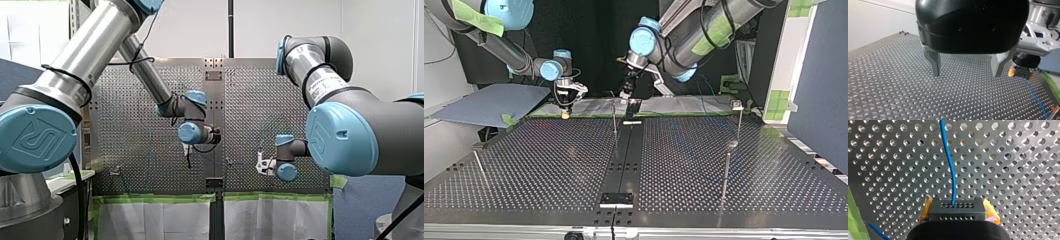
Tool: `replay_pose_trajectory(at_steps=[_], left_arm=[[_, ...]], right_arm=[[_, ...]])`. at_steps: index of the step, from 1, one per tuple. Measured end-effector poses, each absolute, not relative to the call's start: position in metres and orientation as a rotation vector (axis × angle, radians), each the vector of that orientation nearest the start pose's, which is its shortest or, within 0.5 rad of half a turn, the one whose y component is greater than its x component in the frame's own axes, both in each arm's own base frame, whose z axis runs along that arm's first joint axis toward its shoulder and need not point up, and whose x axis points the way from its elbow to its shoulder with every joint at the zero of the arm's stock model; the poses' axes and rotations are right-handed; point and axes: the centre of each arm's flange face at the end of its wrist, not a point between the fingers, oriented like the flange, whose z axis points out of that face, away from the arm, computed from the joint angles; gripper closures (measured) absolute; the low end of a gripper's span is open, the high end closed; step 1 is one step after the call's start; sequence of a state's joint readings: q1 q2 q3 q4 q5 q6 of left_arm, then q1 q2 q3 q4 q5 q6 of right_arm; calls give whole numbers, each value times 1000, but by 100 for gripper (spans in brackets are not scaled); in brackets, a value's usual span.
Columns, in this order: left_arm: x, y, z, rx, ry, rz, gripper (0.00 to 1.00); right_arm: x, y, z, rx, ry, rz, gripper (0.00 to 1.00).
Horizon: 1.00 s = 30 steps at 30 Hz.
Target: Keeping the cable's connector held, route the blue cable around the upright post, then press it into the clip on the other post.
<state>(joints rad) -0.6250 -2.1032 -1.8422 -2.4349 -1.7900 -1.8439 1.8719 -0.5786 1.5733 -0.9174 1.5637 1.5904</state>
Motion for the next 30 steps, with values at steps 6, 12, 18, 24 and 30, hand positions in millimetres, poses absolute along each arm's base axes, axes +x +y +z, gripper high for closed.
replay_pose_trajectory(at_steps=[6, 12, 18, 24, 30], left_arm=[[390, -412, 154, 76, 1648, -526, 0], [376, -399, 167, 51, 1625, -547, 0], [363, -387, 182, 4, 1579, -609, 0], [350, -372, 197, -43, 1517, -655, 0], [339, -354, 206, -78, 1462, -676, 0]], right_arm=[[317, -593, -42, 1495, -1131, 1383, 100], [311, -594, -44, 1496, -1143, 1369, 100], [308, -592, -46, 1499, -1141, 1358, 100], [307, -592, -46, 1504, -1128, 1348, 100], [304, -593, -43, 1504, -1123, 1342, 100]])
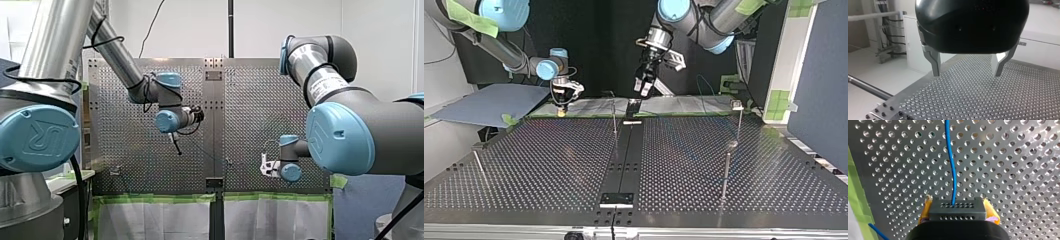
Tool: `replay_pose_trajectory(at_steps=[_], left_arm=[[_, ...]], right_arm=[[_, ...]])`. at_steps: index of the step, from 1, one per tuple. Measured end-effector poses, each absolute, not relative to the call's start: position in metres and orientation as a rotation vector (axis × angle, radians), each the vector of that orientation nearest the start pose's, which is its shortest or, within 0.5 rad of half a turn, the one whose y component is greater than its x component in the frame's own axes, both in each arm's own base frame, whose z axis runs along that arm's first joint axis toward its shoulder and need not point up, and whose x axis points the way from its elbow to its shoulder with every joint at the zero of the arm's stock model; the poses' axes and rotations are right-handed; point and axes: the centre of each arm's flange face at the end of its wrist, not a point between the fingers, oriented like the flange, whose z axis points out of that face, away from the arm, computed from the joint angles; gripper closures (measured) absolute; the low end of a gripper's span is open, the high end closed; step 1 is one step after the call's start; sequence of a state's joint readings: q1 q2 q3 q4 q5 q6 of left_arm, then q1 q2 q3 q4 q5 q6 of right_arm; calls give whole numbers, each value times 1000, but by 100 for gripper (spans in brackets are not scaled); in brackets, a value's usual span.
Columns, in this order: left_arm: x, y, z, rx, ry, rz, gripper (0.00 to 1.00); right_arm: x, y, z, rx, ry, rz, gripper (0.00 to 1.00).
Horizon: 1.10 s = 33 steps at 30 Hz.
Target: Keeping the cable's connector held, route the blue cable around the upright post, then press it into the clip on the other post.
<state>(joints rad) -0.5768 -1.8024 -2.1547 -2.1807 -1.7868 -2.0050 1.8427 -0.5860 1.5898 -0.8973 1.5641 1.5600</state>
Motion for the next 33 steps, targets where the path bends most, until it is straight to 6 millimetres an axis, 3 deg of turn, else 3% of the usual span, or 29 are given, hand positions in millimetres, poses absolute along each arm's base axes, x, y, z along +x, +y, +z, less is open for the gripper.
replay_pose_trajectory(at_steps=[13, 17, 26, 33], left_arm=[[306, -330, 127, -45, 1563, -622, 0], [295, -320, 108, -50, 1590, -604, 0], [263, -298, 85, -48, 1648, -572, 0], [255, -293, 81, -45, 1666, -564, 0]], right_arm=[[301, -593, 4, 1462, -1092, 1361, 100], [298, -595, 11, 1455, -1090, 1364, 100], [300, -594, 11, 1468, -1080, 1381, 100], [300, -594, 11, 1476, -1073, 1390, 100]])
